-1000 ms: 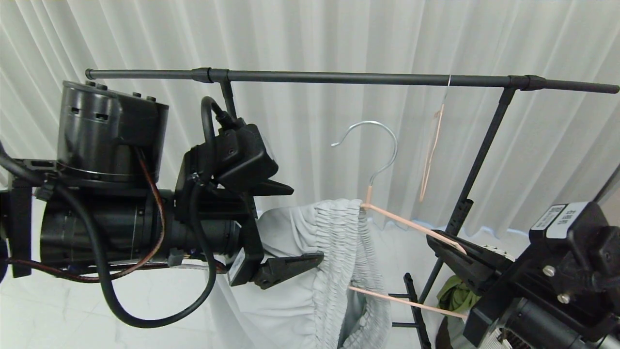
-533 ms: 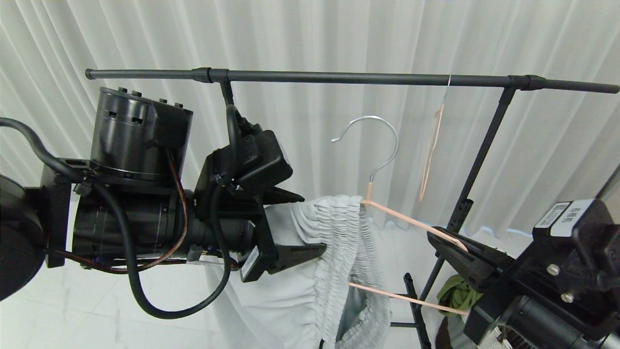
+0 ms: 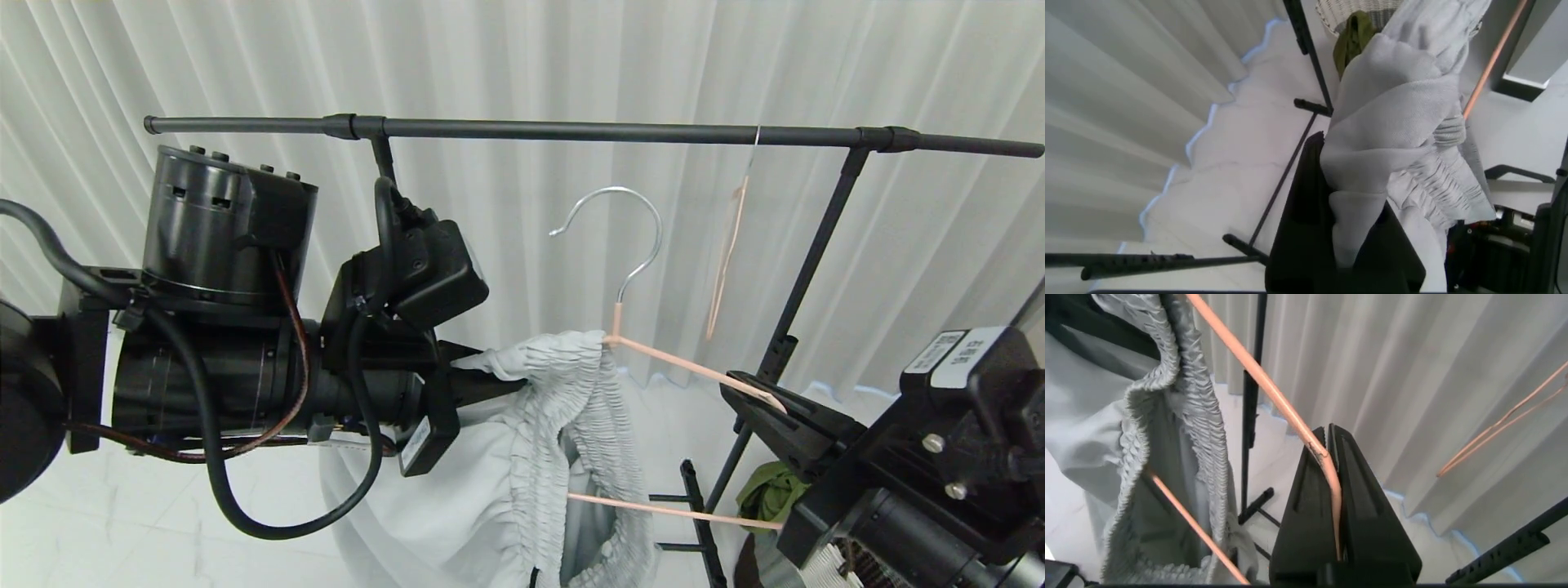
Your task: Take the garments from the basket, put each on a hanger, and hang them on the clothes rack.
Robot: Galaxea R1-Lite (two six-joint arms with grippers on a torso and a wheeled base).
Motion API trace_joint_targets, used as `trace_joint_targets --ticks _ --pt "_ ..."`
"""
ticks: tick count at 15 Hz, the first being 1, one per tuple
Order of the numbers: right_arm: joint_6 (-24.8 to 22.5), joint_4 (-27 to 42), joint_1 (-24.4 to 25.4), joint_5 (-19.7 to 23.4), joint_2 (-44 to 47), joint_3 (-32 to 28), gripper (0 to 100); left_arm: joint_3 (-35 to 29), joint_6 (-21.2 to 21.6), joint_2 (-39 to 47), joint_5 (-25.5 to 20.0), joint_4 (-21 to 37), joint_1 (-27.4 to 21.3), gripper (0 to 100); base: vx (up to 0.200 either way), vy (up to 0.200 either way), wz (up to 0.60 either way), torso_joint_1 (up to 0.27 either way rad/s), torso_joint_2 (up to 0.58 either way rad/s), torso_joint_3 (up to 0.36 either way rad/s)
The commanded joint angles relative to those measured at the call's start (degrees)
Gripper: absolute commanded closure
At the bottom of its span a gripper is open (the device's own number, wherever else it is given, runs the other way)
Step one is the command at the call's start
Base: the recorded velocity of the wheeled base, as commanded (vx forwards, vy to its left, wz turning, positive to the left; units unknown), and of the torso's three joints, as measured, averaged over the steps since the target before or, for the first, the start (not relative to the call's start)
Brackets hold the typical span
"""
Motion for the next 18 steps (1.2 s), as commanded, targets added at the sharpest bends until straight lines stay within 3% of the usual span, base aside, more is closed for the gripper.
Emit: trace_joint_targets --ticks 1,6,10,12,14,16,18 --pt "-0.23 0.02 0.01 0.03 0.4 0.1 0 -0.07 0.69 -0.76 0.08 -0.08 -0.03 100 0.0 0.0 0.0 0.0 0.0 0.0" --pt "-1.02 0.02 -1.13 0.03 0.13 0.1 0 1.34 2.36 -2.87 3.07 -1.05 -0.03 100 0.0 0.0 0.0 0.0 0.0 0.0" --pt "-1.81 0.02 -4.91 1.35 -0.83 0.01 0 4.06 2.19 -2.51 10.8 -7.29 0.06 100 0.0 0.0 0.0 0.0 0.0 0.0" --pt "-1.38 0.11 -4.82 1.88 -0.57 0.01 0 3.8 -0.36 -2.34 14.14 -8.96 0.06 100 0.0 0.0 0.0 0.0 0.0 0.0" --pt "1.17 0.46 -4.82 1.88 -0.13 -0.25 0 3.45 -4.58 -2.87 16.16 -9.57 -0.12 100 0.0 0.0 0.0 0.0 0.0 0.0" --pt "4.16 1.25 -4.82 1.88 0.92 -0.16 0 3.19 -5.02 -3.57 16.78 -11.33 -0.21 100 0.0 0.0 0.0 0.0 0.0 0.0" --pt "10.93 2.13 -4.73 1.88 5.49 -2.1 0 3.1 -5.2 -5.24 16.87 -12.73 -0.74 100 0.0 0.0 0.0 0.0 0.0 0.0"
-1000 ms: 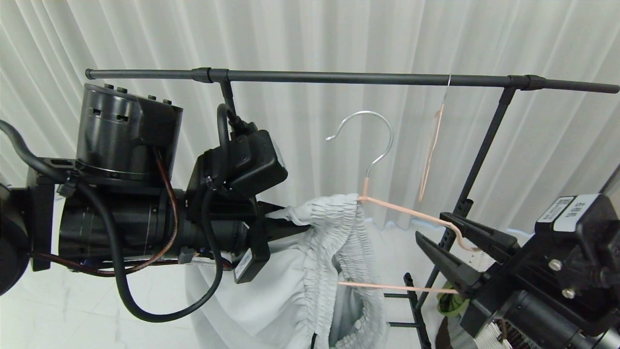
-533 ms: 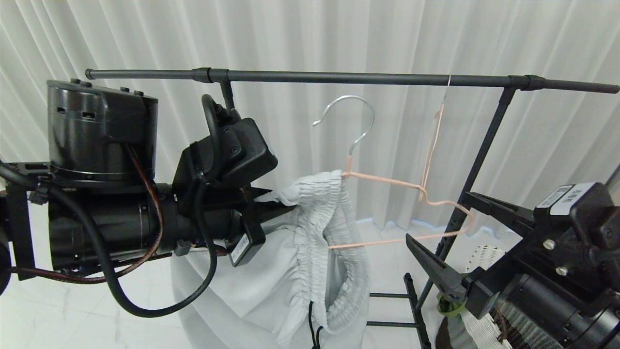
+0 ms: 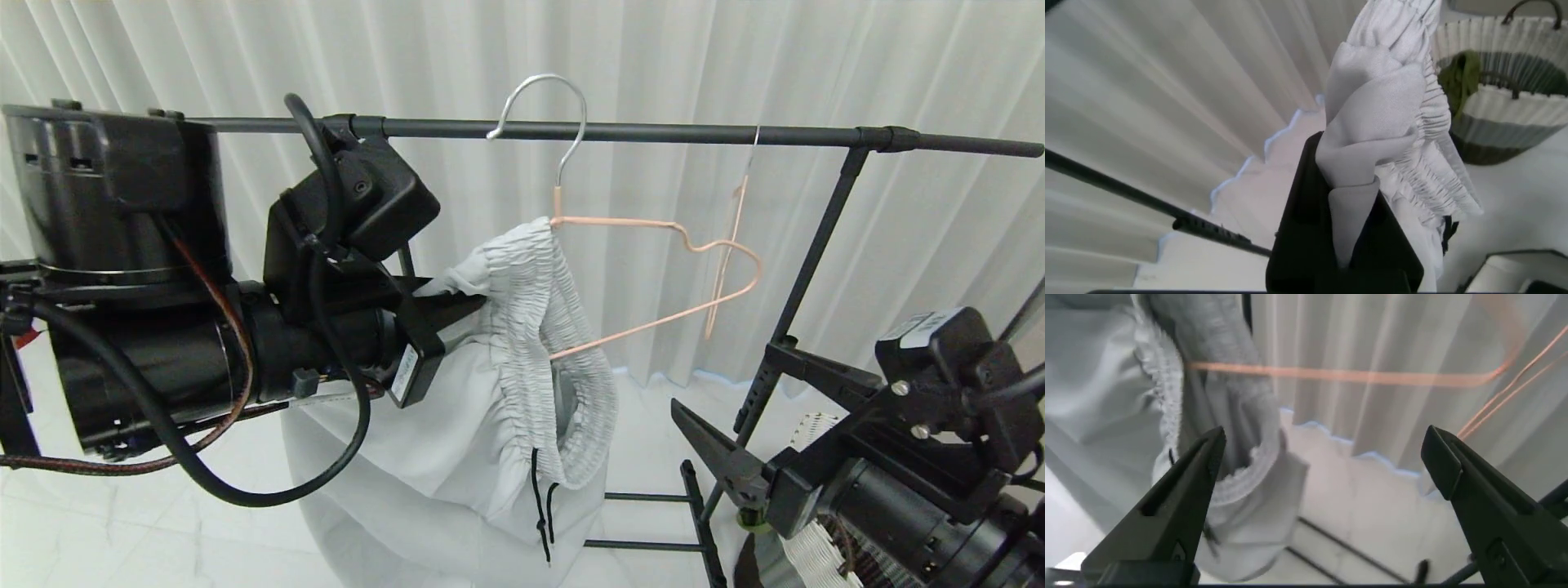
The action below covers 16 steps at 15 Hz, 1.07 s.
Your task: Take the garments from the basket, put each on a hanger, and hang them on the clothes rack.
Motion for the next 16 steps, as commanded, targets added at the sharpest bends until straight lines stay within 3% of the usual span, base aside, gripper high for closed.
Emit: trace_joint_targets --ticks 1,6,12,13,16 --pt "3.91 0.22 0.15 -0.01 5.17 -2.53 0 -0.2 -0.12 -1.58 0.01 -0.03 -0.28 100 0.0 0.0 0.0 0.0 0.0 0.0" --pt "12.09 0.83 -0.03 0.16 15.63 -7.1 0 -2.31 -1.35 -2.28 0.01 -0.12 -2.03 100 0.0 0.0 0.0 0.0 0.0 0.0" --pt "15.34 0.74 -2.84 0.16 18.0 -6.66 0 -2.39 -1.35 -2.37 0.18 -0.12 -2.12 100 0.0 0.0 0.0 0.0 0.0 0.0" --pt "15.34 0.74 -3.55 0.07 17.92 -6.66 100 -2.48 -1.35 -2.37 0.36 -0.12 -2.12 100 0.0 0.0 0.0 0.0 0.0 0.0" --pt "15.16 0.83 -5.3 -0.01 17.74 -6.66 100 -2.22 -1.35 -2.46 0.45 -0.12 -1.94 100 0.0 0.0 0.0 0.0 0.0 0.0"
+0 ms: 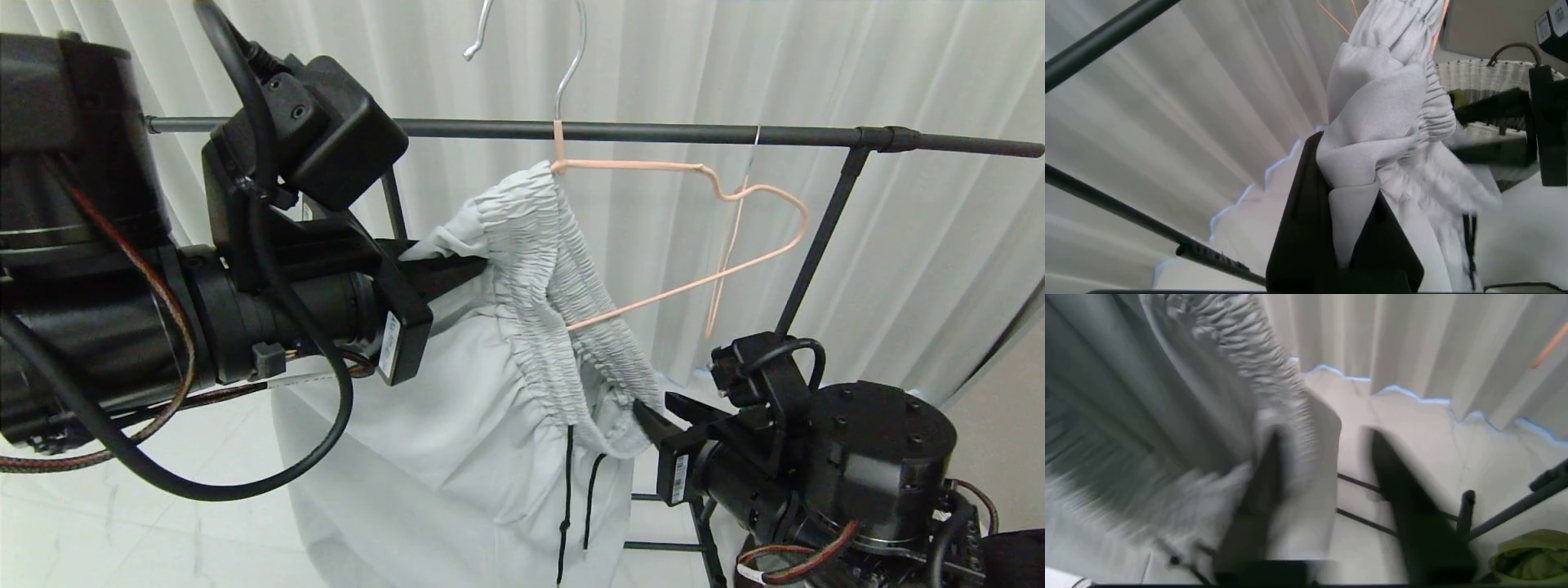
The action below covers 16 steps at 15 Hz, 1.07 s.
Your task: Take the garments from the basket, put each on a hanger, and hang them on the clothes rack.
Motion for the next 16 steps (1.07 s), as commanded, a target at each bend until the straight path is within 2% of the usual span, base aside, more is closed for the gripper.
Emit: trace_joint_targets --ticks 1,3,6,8,12,16 --pt "-0.16 0.0 -1.2 -0.11 0.04 0.09 100 0.3 0.01 -0.11 0.01 -0.03 0.33 100 0.0 0.0 0.0 0.0 0.0 0.0" --pt "-0.6 0.09 -4.02 -0.29 0.04 0.01 100 1.35 0.1 -0.38 0.71 -0.03 0.86 100 0.0 0.0 0.0 0.0 0.0 0.0" --pt "-4.56 -0.26 -12.28 -0.2 -0.05 -0.35 100 6.19 0.71 -2.58 1.68 -0.03 1.65 100 0.0 0.0 0.0 0.0 0.0 0.0" --pt "-6.32 -1.14 -15.79 -0.2 -0.22 -1.05 100 9.26 0.98 -4.07 3.17 -0.03 1.65 100 0.0 0.0 0.0 0.0 0.0 0.0" --pt "-7.37 -1.58 -17.73 -0.2 -1.54 -1.84 100 13.39 1.24 -5.21 5.63 -0.03 1.65 100 0.0 0.0 0.0 0.0 0.0 0.0" --pt "-9.22 -1.58 -17.73 -0.03 -3.21 -2.19 100 17.61 4.76 -5.04 11.17 -0.03 2.18 100 0.0 0.0 0.0 0.0 0.0 0.0"
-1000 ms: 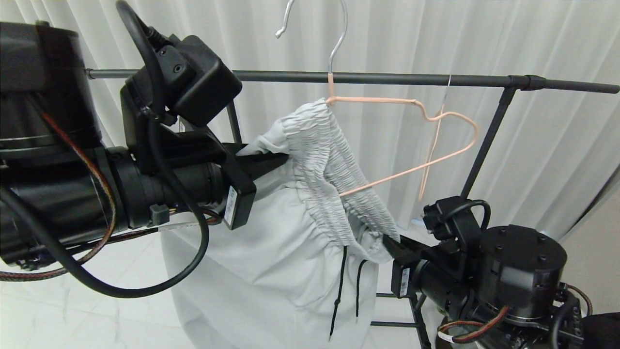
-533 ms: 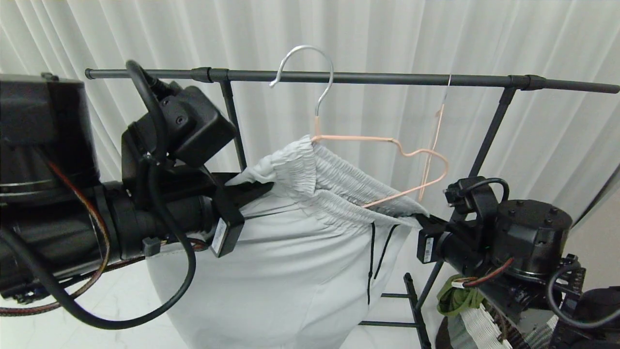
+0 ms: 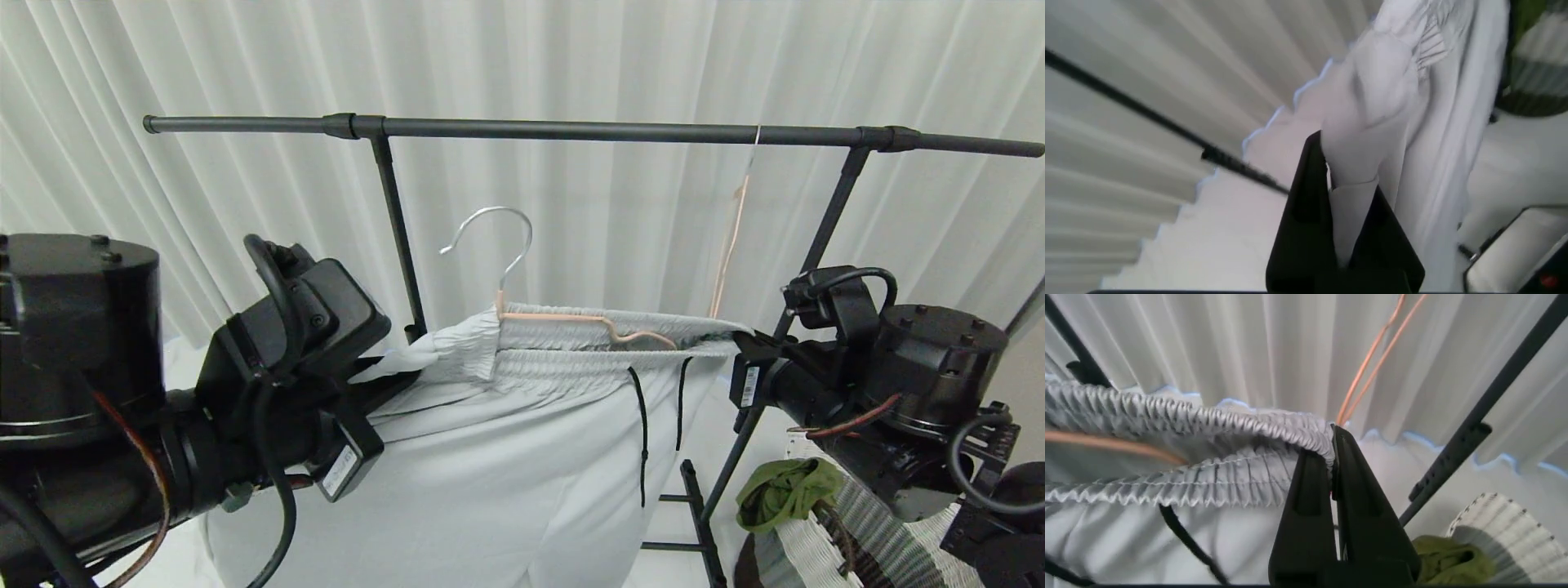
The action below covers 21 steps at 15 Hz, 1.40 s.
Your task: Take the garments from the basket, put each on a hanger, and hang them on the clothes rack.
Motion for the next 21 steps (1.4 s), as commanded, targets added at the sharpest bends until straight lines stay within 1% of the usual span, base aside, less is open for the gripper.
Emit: trace_joint_targets --ticks 1,3,4,5,7,8,9,11,13,14,16,17,18,19,20,21 --pt "-0.93 -0.07 0.46 0.12 -1.66 -0.14 100 1.41 0.14 0.26 0.83 0.16 0.21 100 0.0 0.0 0.0 0.0 0.0 0.0" --pt "-2.42 -0.07 2.13 1.27 -3.24 -0.14 100 1.41 -0.04 1.67 3.46 0.08 0.21 100 0.0 0.0 0.0 0.0 0.0 0.0" --pt "-2.95 0.02 4.15 1.71 -4.3 0.03 100 0.79 -0.92 2.99 5.04 0.08 0.21 100 0.0 0.0 0.0 0.0 0.0 0.0" --pt "-3.66 0.19 6.7 1.79 -5.09 0.21 100 -0.08 -2.59 3.51 6.27 -0.19 0.21 100 0.0 0.0 0.0 0.0 0.0 0.0" --pt "-5.5 0.63 13.55 1.79 -6.23 0.47 100 -1.14 -7.6 5.01 9.09 -2.83 0.13 100 0.0 0.0 0.0 0.0 0.0 0.0" --pt "-6.2 0.81 17.25 1.79 -6.23 1.09 100 -1.05 -8.74 5.45 9.88 -4.85 0.13 100 0.0 0.0 0.0 0.0 0.0 0.0" --pt "-6.91 0.81 20.15 1.79 -5.88 1.18 100 -0.96 -9.44 5.89 9.88 -6.69 0.04 100 0.0 0.0 0.0 0.0 0.0 0.0" --pt "-8.23 0.72 24.01 1.88 -4.74 1.18 100 -0.88 -9.71 5.97 9.53 -8.8 -0.84 100 0.0 0.0 0.0 0.0 0.0 0.0" --pt "-8.66 0.81 25.42 1.79 -4.39 1.26 100 -0.96 -10.59 5.97 8.91 -9.68 -1.81 100 0.0 0.0 0.0 0.0 0.0 0.0" --pt "-8.66 0.81 25.77 1.79 -4.47 1.53 0 -0.96 -11.2 5.97 8.47 -10.12 -2.42 100 0.0 0.0 0.0 0.0 0.0 0.0" --pt "-9.1 0.81 25.77 1.71 -5.26 3.02 0 -0.88 -11.2 5.62 7.5 -10.12 -3.13 100 0.0 0.0 0.0 0.0 0.0 0.0" --pt "-11.04 0.99 24.98 1.79 -6.58 5.31 0 -0.79 -10.94 5.62 6.63 -10.12 -3.13 100 0.0 0.0 0.0 0.0 0.0 0.0" --pt "-14.03 1.34 22.87 3.03 -7.99 7.5 0 -0.7 -10.85 5.62 6.19 -10.21 -3.13 100 0.0 0.0 0.0 0.0 0.0 0.0" --pt "-15.52 1.51 20.5 5.31 -9.31 8.82 0 -0.61 -10.76 5.62 5.83 -10.21 -3.21 100 0.0 0.0 0.0 0.0 0.0 0.0" --pt "-16.4 3.09 17.51 7.77 -10.98 9.0 0 -0.26 -10.67 5.62 4.25 -10.3 -3.21 100 0.0 0.0 0.0 0.0 0.0 0.0" --pt "-17.1 6.17 14.52 9.97 -12.74 8.29 0 0.09 -10.41 5.54 1.18 -10.82 -3.21 100 0.0 0.0 0.0 0.0 0.0 0.0"
